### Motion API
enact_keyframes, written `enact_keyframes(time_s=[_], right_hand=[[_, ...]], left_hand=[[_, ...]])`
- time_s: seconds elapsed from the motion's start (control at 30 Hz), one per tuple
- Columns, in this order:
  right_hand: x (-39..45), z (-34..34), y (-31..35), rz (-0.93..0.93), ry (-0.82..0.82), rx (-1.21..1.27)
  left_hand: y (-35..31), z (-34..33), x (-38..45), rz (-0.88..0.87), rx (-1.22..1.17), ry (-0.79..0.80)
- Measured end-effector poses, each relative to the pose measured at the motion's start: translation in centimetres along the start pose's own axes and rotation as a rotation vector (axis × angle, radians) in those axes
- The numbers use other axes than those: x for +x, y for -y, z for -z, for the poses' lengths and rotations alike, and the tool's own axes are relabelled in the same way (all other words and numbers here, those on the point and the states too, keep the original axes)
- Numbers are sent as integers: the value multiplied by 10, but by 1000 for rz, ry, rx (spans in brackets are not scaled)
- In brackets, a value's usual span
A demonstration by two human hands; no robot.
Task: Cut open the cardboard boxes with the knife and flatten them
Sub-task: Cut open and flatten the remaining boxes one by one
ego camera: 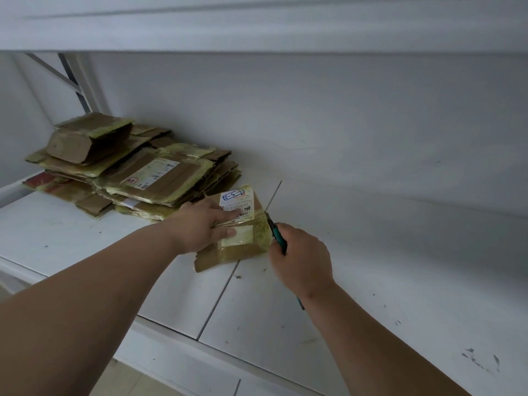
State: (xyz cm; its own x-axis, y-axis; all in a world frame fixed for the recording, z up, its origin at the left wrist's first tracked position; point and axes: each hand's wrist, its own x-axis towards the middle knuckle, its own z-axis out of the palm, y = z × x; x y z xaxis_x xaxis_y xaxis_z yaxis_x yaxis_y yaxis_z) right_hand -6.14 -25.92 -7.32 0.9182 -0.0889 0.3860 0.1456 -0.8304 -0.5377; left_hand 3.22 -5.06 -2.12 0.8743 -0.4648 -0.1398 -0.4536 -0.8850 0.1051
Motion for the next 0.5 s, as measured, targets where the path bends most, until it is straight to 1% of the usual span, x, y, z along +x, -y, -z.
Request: enact_keyframes(time_s=[0.13,0.37,0.5], right_hand=[[-3,-3,-2,-4,-14,-27],[3,-6,-2,9,-46,-64],[5,-6,-1,22,-74,-51]], left_hand=[[-1,5,0,24,-90,-25],[-4,11,-1,27,-140,-42],[-4,9,-1,32,-147,-24]])
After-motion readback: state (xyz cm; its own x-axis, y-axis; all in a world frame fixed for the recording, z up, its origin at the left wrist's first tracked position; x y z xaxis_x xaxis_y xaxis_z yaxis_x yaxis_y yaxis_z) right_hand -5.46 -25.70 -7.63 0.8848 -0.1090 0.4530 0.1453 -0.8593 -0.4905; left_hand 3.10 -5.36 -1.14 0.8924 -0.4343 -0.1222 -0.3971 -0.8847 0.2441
